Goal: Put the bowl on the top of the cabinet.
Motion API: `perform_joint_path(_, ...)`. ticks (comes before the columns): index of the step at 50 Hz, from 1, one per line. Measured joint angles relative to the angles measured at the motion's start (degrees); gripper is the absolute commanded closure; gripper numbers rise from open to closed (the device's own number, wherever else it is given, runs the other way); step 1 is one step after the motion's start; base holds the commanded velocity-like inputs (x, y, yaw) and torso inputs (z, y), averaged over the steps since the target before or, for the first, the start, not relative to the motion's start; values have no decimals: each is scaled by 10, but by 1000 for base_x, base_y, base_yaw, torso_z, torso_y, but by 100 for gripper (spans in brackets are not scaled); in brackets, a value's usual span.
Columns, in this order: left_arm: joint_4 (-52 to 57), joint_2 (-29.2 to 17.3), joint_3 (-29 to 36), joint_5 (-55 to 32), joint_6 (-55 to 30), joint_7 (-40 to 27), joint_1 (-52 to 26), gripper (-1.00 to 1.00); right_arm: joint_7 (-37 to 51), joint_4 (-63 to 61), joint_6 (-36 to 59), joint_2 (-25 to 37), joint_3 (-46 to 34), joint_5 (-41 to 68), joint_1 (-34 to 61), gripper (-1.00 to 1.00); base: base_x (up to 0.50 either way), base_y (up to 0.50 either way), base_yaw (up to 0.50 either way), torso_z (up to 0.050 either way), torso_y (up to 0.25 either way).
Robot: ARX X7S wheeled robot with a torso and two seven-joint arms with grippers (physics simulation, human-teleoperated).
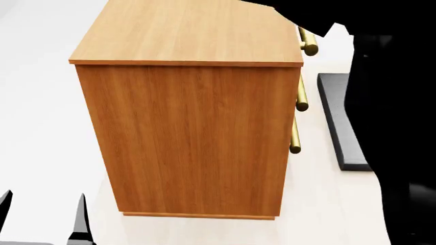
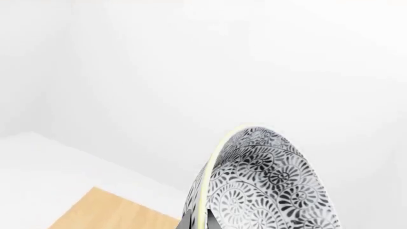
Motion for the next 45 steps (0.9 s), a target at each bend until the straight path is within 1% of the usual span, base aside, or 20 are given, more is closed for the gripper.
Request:
perform_joint_path(11, 2, -3, 1, -2, -3, 0, -2, -100, 27, 34, -19, -35, 0, -10, -3, 100, 0, 0, 0, 0, 1)
perform_joint_path(21, 1, -5, 1, -3, -1, 0, -2, -100, 45, 41, -25, -52, 2, 1, -17, 100, 0, 0, 0, 0, 1)
perform_joint_path(45, -15, -5, 1, -4, 13, 1, 0, -100, -6, 55, -82, -42, -63, -31, -90, 100, 0, 0, 0, 0, 0)
